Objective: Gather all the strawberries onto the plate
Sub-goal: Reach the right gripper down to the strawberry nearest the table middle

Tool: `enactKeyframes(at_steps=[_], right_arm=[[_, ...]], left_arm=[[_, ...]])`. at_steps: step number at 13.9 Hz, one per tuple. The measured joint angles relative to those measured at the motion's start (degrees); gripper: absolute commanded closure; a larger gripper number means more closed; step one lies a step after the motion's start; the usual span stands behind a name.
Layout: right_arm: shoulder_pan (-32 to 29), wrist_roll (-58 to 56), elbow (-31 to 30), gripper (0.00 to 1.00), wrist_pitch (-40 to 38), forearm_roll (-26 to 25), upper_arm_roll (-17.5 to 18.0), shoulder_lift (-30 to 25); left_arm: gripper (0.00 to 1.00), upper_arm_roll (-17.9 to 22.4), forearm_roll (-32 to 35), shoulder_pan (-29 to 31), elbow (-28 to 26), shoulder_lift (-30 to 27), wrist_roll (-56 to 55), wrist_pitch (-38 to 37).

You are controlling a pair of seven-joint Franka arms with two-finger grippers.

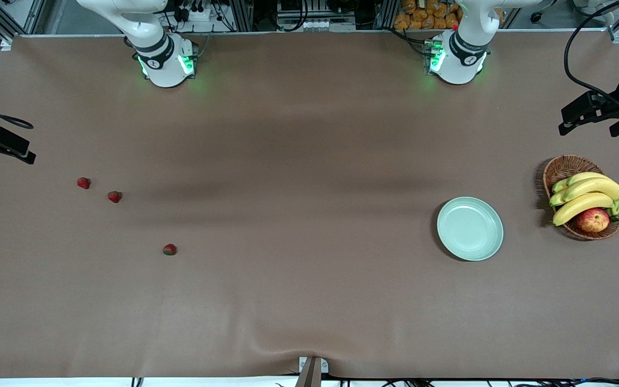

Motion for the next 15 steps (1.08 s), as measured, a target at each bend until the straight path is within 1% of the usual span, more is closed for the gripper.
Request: enactKeyframes(at_steps=[11,13,15], right_arm=[[0.00,0.00,-0.15,0.00,0.04,0.00,0.06,0.34],[0.01,0.00,-0.34,0.00,0.52,0.00,0.27,1.44],[0.06,0.00,-0.52,0.00,2.30,0.01,0.50,3.81]], left_arm=[[0.00,0.15,0.00,0.03,0.95,3.39,-0.09,0.08],[0.00,0.18,0.00,0.05,0.87,3.56,-0.12,0.13],[0.00,0.18,0.00,0.07,0.44,3.60,-0.14,0.94]])
